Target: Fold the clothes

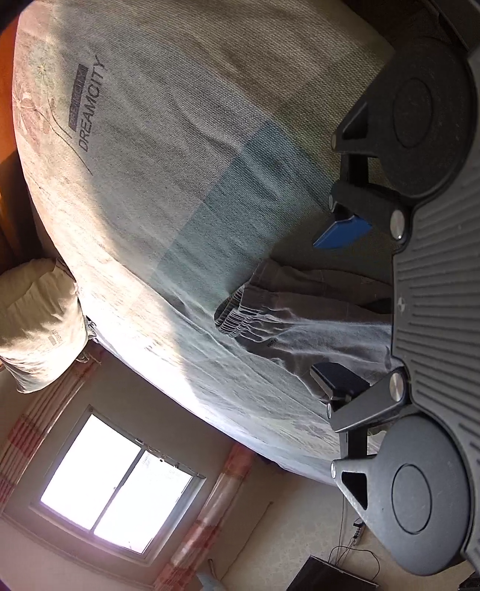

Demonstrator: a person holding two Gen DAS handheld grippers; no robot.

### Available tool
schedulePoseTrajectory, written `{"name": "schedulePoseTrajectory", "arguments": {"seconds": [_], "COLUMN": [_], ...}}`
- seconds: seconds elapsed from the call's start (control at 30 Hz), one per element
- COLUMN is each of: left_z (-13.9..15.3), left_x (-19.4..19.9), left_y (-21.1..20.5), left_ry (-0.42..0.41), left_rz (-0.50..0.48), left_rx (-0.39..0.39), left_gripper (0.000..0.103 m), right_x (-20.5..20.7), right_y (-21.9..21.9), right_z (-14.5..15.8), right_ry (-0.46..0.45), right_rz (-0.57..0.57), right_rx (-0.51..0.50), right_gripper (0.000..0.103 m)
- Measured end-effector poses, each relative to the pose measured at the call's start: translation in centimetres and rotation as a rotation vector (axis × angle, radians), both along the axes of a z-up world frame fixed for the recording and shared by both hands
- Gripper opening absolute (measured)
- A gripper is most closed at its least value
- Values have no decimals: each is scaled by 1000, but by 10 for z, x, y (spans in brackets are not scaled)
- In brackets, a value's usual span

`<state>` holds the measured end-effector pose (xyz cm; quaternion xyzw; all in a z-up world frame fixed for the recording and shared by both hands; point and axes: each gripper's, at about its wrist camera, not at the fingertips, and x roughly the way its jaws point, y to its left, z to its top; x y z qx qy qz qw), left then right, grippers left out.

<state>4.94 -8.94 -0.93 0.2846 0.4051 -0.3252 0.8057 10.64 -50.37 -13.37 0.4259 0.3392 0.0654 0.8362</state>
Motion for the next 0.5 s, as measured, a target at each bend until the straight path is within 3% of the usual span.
{"name": "schedulePoseTrajectory", "arguments": {"seconds": [0.13, 0.3, 0.43, 0.5], "left_z": [6, -23, -57, -75], "left_x": [44, 100, 117, 119], "left_y": [-20, -74, -104, -114], "left_ry": [-8, 66, 146, 193], "left_rz": [22, 27, 32, 37], "left_rx": [-186, -315, -313, -264], "left_gripper": [10, 12, 12, 12], "right_x": [29, 53, 63, 63], "right_y": [-10, -7, -6, -6], "right_z": [-14, -14, -16, -16], "right_ry": [12, 21, 20, 12], "right_rz": [-11, 15, -3, 3], "right_rx": [86, 84, 106, 112], "right_gripper": [80, 89, 93, 94]}}
